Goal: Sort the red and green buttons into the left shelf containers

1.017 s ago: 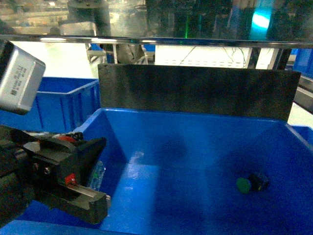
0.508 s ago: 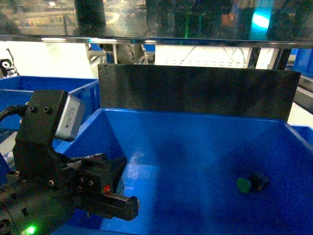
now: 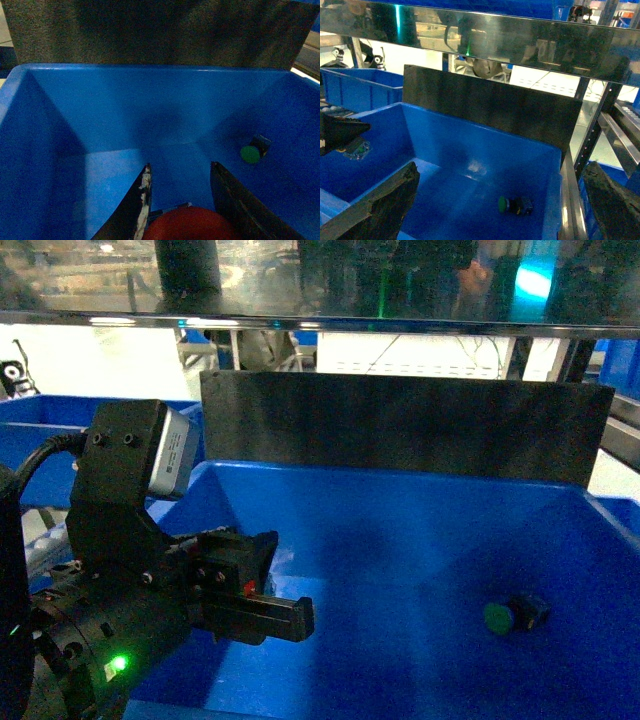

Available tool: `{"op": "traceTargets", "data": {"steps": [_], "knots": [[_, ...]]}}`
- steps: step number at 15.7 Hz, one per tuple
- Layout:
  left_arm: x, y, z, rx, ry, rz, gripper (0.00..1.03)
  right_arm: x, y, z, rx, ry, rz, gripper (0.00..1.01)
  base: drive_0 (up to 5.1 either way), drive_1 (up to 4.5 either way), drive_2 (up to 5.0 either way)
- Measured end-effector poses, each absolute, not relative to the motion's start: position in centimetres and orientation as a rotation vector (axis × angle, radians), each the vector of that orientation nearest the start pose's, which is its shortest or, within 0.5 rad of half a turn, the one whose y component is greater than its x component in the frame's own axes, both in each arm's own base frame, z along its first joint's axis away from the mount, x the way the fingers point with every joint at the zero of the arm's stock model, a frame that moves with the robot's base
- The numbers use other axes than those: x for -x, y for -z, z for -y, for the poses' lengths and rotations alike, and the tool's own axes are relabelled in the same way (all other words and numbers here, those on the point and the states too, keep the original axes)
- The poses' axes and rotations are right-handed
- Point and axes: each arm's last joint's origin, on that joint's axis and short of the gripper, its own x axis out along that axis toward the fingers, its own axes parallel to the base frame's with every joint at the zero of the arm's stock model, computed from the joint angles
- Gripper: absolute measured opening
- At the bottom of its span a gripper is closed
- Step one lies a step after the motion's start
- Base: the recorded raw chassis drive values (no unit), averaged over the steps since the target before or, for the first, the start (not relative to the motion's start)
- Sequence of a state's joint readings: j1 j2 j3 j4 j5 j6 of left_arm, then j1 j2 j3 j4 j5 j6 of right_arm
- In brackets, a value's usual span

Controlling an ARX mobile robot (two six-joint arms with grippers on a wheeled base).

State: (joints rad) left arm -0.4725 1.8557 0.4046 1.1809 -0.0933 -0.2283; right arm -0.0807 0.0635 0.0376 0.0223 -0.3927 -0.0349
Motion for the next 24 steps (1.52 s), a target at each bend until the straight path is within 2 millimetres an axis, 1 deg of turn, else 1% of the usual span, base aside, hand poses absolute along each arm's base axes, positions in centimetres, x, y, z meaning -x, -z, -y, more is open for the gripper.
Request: {"op": "traceTargets", "data": {"steps": [1, 2, 4, 5, 7, 8, 9, 11, 12, 13, 14, 15, 17, 18, 19, 20, 21, 22, 23, 24], "knots": [[-24.9, -9.5, 12.4, 0.15, 0.347, -0.309, 0.31, -9.8, -17.4, -0.3, 0.034, -0.312, 0.002, 0.98, 0.0, 0.0, 0.0], [-24.9, -9.5, 12.3, 0.153, 0.351, -0.314, 0.4, -9.8, -17.4, -0.3, 0.034, -0.312, 0.002, 0.98, 0.0, 0.0, 0.0], [-25.1, -9.7, 12.1, 0.165, 0.358, -0.315, 0.64, -9.8, -17.4, -0.3, 0.034, -0.312, 0.002, 0.98, 0.0, 0.0, 0.0], [-25.0, -10.2, 11.8, 0.175, 0.363, -0.298, 0.77, -9.8, -17.4, -0.3, 0.034, -0.312, 0.002, 0.98, 0.0, 0.0, 0.0], [-24.1, -10.9, 11.3, 0.199, 0.374, -0.274, 1.0, -9.8, -17.4, -0.3, 0.034, -0.312, 0.002, 0.98, 0.0, 0.0, 0.0], [-23.7, -11.1, 11.1, 0.198, 0.376, -0.271, 0.97, -9.8, -17.4, -0.3, 0.034, -0.312, 0.002, 0.98, 0.0, 0.0, 0.0], [-23.3, -11.3, 10.9, 0.192, 0.373, -0.276, 0.98, -9.8, -17.4, -0.3, 0.034, -0.312, 0.002, 0.98, 0.0, 0.0, 0.0], [-21.5, -12.2, 9.9, 0.17, 0.371, -0.255, 0.98, -9.8, -17.4, -0.3, 0.034, -0.312, 0.002, 0.98, 0.0, 0.0, 0.0], [-20.4, -12.6, 8.7, 0.151, 0.347, -0.249, 0.98, -9.8, -17.4, -0.3, 0.034, -0.312, 0.002, 0.98, 0.0, 0.0, 0.0], [-18.0, -12.9, 6.2, 0.139, 0.296, -0.268, 0.98, -9.8, -17.4, -0.3, 0.034, -0.312, 0.002, 0.98, 0.0, 0.0, 0.0], [-17.8, -13.1, 5.9, 0.142, 0.294, -0.267, 0.98, -9.8, -17.4, -0.3, 0.034, -0.312, 0.002, 0.98, 0.0, 0.0, 0.0], [-17.5, -13.8, 5.3, 0.145, 0.281, -0.248, 0.98, -9.8, -17.4, -0.3, 0.034, -0.312, 0.002, 0.98, 0.0, 0.0, 0.0], [-16.6, -16.0, 4.3, 0.15, 0.243, -0.165, 0.98, -9.8, -17.4, -0.3, 0.034, -0.312, 0.002, 0.98, 0.0, 0.0, 0.0], [-15.7, -17.4, 3.6, 0.141, 0.212, -0.109, 0.98, -9.8, -17.4, -0.3, 0.034, -0.312, 0.002, 0.98, 0.0, 0.0, 0.0], [-14.5, -19.1, 2.8, 0.135, 0.147, -0.036, 0.98, -9.8, -17.4, -0.3, 0.034, -0.312, 0.002, 0.98, 0.0, 0.0, 0.0], [-13.4, -20.0, 2.4, 0.123, 0.098, 0.009, 0.98, -9.8, -17.4, -0.3, 0.034, -0.312, 0.002, 0.98, 0.0, 0.0, 0.0], [-12.6, -20.8, 2.2, 0.117, 0.094, 0.081, 0.98, -9.8, -17.4, -0.3, 0.034, -0.312, 0.002, 0.98, 0.0, 0.0, 0.0], [-12.7, -21.0, 2.3, 0.11, 0.093, 0.076, 0.98, -9.8, -17.4, -0.3, 0.034, -0.312, 0.002, 0.98, 0.0, 0.0, 0.0], [-12.8, -20.8, 2.3, 0.107, 0.094, 0.062, 0.98, -9.8, -17.2, -0.3, 0.025, -0.238, -0.016, 0.92, 0.0, 0.0, 0.0], [-12.6, -20.5, 2.2, 0.064, 0.035, 0.004, 0.89, -9.8, -17.3, -0.4, 0.021, -0.125, -0.011, 0.79, 0.0, 0.0, 0.0]]}}
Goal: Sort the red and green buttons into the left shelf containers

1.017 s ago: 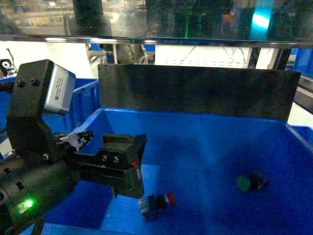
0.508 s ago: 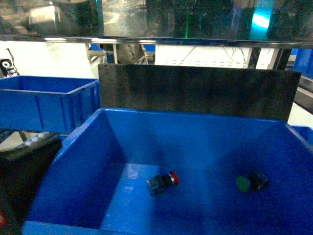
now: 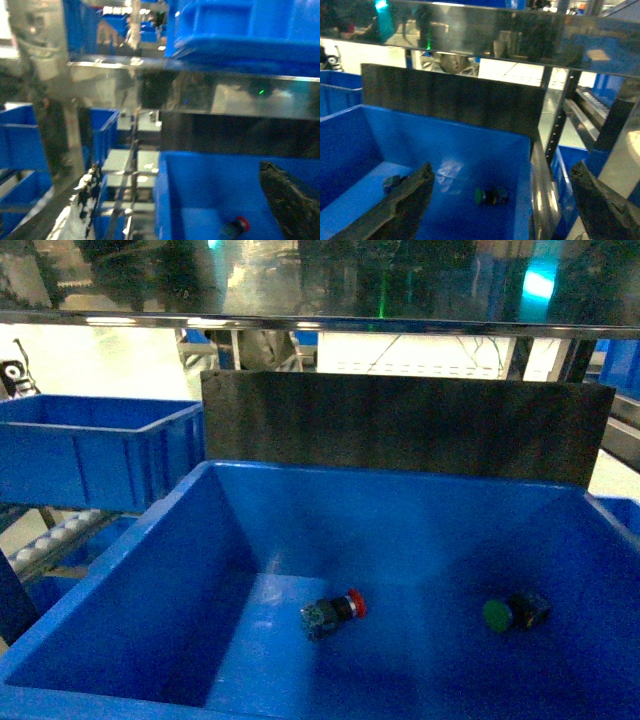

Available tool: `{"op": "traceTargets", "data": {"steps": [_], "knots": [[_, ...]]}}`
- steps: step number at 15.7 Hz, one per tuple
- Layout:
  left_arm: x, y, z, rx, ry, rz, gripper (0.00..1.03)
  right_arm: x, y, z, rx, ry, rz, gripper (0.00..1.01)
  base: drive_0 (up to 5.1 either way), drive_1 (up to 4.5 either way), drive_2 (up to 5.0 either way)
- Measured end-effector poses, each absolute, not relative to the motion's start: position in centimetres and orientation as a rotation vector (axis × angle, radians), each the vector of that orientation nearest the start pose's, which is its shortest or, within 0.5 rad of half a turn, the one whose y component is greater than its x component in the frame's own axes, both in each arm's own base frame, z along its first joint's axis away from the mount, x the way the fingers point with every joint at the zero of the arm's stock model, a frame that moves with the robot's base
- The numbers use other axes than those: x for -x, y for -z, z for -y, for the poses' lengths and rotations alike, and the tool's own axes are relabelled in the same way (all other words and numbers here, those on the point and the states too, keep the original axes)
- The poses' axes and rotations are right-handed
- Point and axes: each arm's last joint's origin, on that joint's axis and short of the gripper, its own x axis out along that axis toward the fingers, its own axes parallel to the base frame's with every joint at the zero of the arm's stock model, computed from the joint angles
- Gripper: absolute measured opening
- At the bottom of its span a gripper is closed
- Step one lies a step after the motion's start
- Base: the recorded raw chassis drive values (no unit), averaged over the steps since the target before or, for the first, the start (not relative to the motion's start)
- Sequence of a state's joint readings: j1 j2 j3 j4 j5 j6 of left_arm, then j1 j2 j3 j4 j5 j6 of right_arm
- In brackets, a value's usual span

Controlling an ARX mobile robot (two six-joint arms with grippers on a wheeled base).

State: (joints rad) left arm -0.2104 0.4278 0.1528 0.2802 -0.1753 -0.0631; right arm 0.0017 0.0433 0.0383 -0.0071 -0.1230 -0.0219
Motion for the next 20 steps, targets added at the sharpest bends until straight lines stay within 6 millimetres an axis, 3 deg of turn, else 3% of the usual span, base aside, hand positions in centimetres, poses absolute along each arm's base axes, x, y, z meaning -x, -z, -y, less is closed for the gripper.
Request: {"op": "traceTargets", "data": {"steps": [2, 5, 6, 7, 12, 14, 15, 20], "knots": [[-12.2, -20.0, 1.5, 0.027, -0.008, 0.004, 0.65, -9.7, -16.6, 0.0, 0.017, -0.005, -0.002, 0.55, 0.0, 0.0, 0.0], [-11.7, -18.7, 0.6, 0.015, 0.016, -0.008, 0.27, -9.7, -16.7, 0.0, 0.015, -0.003, 0.002, 0.17, 0.0, 0.0, 0.0], [-11.5, -18.4, 0.0, 0.015, -0.014, -0.007, 0.16, -9.7, -16.7, 0.0, 0.015, -0.003, 0.004, 0.06, 0.0, 0.0, 0.0], [-11.4, -18.3, -0.1, 0.015, -0.019, -0.002, 0.04, -9.7, -16.7, 0.0, 0.015, -0.003, 0.003, 0.02, 0.0, 0.0, 0.0], [-10.9, -17.6, 0.0, 0.014, 0.001, 0.005, 0.02, -9.7, -16.7, 0.0, 0.015, -0.003, 0.003, 0.02, 0.0, 0.0, 0.0], [-10.0, -16.4, 0.0, 0.014, 0.001, -0.038, 0.02, -9.7, -16.7, 0.0, 0.015, -0.003, 0.003, 0.02, 0.0, 0.0, 0.0], [-9.7, -16.9, 0.0, 0.014, 0.001, 0.022, 0.02, -9.7, -16.7, 0.0, 0.015, -0.003, 0.003, 0.02, 0.0, 0.0, 0.0], [-9.7, -16.7, 0.0, 0.014, 0.001, 0.001, 0.02, -9.7, -16.7, 0.0, 0.015, -0.003, 0.004, 0.02, 0.0, 0.0, 0.0]]}}
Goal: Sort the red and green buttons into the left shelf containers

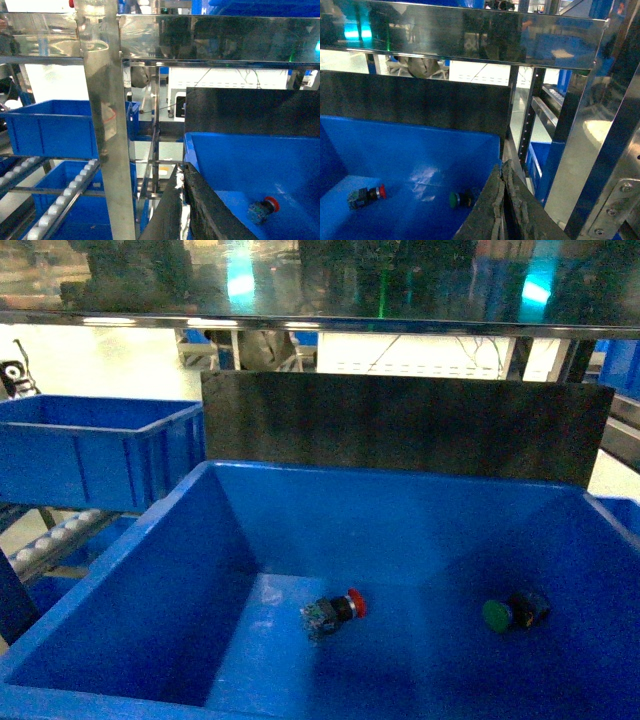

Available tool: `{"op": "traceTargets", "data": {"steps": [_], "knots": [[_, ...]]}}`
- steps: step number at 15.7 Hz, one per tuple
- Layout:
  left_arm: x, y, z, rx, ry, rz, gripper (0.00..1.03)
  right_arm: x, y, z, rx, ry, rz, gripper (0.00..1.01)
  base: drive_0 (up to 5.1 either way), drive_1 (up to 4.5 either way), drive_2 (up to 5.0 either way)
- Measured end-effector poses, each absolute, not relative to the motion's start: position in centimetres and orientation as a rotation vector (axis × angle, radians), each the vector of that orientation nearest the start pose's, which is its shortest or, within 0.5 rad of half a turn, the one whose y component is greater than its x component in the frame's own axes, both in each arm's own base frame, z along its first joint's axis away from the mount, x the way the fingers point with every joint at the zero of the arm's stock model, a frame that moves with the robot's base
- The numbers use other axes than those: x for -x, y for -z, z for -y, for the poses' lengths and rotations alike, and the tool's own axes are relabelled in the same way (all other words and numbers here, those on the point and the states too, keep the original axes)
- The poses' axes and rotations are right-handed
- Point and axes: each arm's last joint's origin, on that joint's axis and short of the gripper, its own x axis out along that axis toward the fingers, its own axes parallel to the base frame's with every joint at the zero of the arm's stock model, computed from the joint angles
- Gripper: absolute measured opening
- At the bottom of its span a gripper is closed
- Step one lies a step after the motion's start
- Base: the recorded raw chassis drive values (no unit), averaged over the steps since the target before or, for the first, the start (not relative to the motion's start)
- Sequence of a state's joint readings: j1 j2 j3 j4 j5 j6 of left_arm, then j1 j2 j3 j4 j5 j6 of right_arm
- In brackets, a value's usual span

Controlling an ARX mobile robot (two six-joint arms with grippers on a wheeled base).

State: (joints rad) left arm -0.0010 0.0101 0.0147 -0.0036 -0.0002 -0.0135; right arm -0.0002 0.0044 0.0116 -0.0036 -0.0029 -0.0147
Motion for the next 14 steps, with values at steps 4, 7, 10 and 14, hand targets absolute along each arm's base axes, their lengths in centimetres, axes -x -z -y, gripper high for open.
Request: {"op": "traceTargets", "data": {"steps": [4, 7, 10, 14], "knots": [[-9.74, -16.73, 0.01, 0.014, 0.001, 0.001, 0.25, -9.73, -16.67, -0.01, 0.015, -0.003, 0.003, 0.24, 0.0, 0.0, 0.0], [-9.74, -16.73, 0.01, 0.014, 0.001, 0.001, 0.59, -9.73, -16.67, -0.01, 0.015, -0.003, 0.003, 0.59, 0.0, 0.0, 0.0], [-9.74, -16.73, 0.01, 0.014, 0.001, 0.001, 0.99, -9.73, -16.67, -0.01, 0.015, -0.003, 0.003, 0.97, 0.0, 0.0, 0.0], [-9.74, -16.73, 0.01, 0.013, 0.001, 0.001, 0.98, -9.73, -16.67, -0.01, 0.015, -0.003, 0.003, 0.98, 0.0, 0.0, 0.0]]}}
